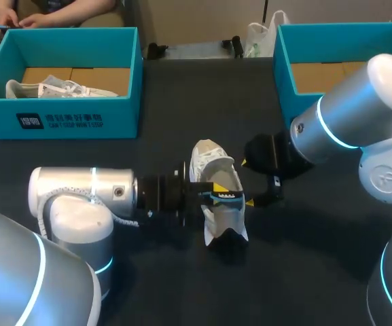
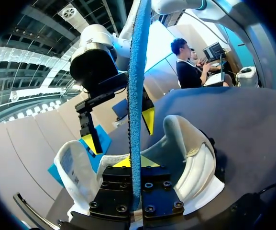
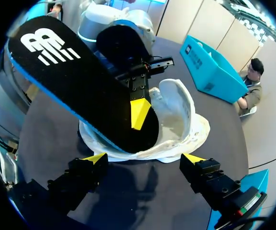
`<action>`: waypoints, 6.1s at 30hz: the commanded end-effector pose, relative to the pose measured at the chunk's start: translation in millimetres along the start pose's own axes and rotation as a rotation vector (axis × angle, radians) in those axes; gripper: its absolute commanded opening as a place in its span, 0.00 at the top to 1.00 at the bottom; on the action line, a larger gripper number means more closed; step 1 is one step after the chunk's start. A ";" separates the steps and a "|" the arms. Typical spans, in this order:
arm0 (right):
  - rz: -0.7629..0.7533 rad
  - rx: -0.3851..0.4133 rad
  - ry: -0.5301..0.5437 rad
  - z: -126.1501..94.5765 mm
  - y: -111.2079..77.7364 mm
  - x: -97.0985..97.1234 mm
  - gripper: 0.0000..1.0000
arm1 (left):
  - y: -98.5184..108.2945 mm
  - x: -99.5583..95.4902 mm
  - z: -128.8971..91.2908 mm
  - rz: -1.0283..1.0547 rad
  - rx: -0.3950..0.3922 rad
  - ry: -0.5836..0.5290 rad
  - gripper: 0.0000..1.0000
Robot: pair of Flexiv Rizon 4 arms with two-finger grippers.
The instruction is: Take the shoe out of the shoebox, open the shoe tongue, remove and reinsert the insole, then place the shoe into the shoebox
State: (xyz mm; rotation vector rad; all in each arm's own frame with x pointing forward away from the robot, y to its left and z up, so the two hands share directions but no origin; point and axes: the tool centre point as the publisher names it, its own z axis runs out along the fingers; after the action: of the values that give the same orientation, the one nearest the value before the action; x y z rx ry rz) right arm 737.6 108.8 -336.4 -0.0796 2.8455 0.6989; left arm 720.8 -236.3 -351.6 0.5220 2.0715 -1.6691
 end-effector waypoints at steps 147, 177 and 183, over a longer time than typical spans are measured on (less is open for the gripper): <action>0.000 0.000 -0.002 -0.2 -0.1 1.1 0.00 | 17.5 6.6 -6.3 0.094 -0.187 0.023 1.00; 0.000 0.000 -0.002 -0.2 -0.1 1.1 0.00 | -11.7 11.6 -4.2 0.116 -0.100 0.048 1.00; 0.000 0.000 -0.002 -0.2 -0.1 1.1 0.00 | 0.5 12.2 -6.4 0.137 -0.091 0.085 1.00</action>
State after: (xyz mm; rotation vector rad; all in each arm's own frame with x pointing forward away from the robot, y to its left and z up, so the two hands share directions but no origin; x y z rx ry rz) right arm 737.6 108.8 -336.4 -0.0796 2.8455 0.6990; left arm 702.4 -231.8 -353.9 0.6773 2.1017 -1.4812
